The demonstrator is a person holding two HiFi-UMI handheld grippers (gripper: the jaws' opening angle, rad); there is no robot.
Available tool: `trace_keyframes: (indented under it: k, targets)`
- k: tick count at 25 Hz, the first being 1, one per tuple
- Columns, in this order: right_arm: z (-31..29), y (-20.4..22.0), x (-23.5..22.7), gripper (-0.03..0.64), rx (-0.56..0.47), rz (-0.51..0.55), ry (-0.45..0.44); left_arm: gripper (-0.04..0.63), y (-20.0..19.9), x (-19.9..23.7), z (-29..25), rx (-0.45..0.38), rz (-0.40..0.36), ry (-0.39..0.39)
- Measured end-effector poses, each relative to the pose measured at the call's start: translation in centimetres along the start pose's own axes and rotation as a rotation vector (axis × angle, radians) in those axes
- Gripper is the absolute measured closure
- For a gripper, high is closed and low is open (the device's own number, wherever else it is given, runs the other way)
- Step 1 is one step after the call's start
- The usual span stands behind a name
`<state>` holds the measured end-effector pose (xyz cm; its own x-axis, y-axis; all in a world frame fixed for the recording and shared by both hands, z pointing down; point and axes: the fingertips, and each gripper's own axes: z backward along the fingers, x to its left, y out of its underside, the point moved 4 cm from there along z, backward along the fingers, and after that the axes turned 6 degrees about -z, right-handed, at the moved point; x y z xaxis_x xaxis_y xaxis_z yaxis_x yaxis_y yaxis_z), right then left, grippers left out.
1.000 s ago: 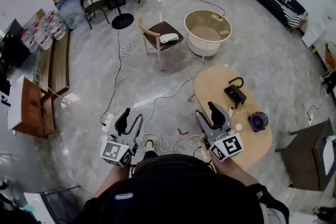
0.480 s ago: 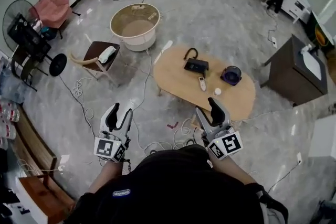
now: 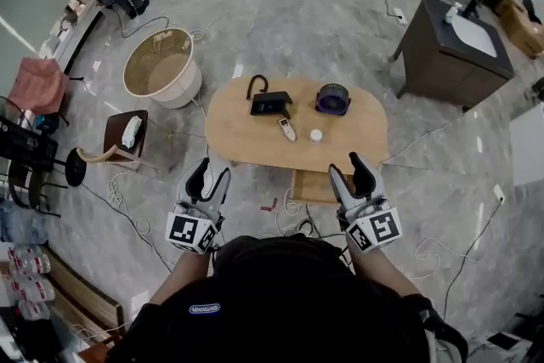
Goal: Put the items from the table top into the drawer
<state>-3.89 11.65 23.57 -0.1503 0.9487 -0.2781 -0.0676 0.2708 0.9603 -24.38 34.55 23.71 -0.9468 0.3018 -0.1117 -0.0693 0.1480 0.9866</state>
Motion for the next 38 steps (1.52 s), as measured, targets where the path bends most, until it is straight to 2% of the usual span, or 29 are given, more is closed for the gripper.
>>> trace_keyframes:
  k: [4, 10, 13, 17, 20, 24, 29, 38]
  targets:
    - [1.6, 0.2, -3.1, 0.397, 0.004, -0.005, 0.103, 0.398, 1.4, -1.3, -5.7, 0.04, -0.006, 0.107]
    - [1.4, 3.4, -5.5, 0.397, 0.061, 0.014, 0.242, 0.398, 5.5, -0.9, -14.0, 0.069, -0.032, 0.255]
    - [-1.0, 4.7, -6.1, 0.399, 0.085, 0.057, 0.274, 0.398, 7.7, -0.2, -18.1, 0.085, -0.039, 0.323]
    - [-5.5, 8.2, -6.7, 0.403, 0.147, 0.107, 0.348, 0.398, 9.7, 1.9, -22.2, 0.106, -0.048, 0.463]
    - [-10.7, 12.3, -6.9, 0.405, 0.239, 0.08, 0.38, 0.398, 10.6, 5.4, -24.0, 0.13, -0.08, 0.535]
    - [-17.6, 19.5, -8.5, 0.41, 0.39, 0.042, 0.356, 0.398, 13.3, 10.8, -25.5, 0.198, -0.086, 0.55]
    - [-24.6, 30.0, -11.2, 0.403, 0.565, -0.013, 0.331, 0.398, 15.8, 16.7, -24.6, 0.258, -0.106, 0.533]
    - [-29.3, 46.8, -15.9, 0.376, 0.882, -0.05, 0.366, 0.398, 23.8, 23.3, -20.5, 0.434, -0.064, 0.464]
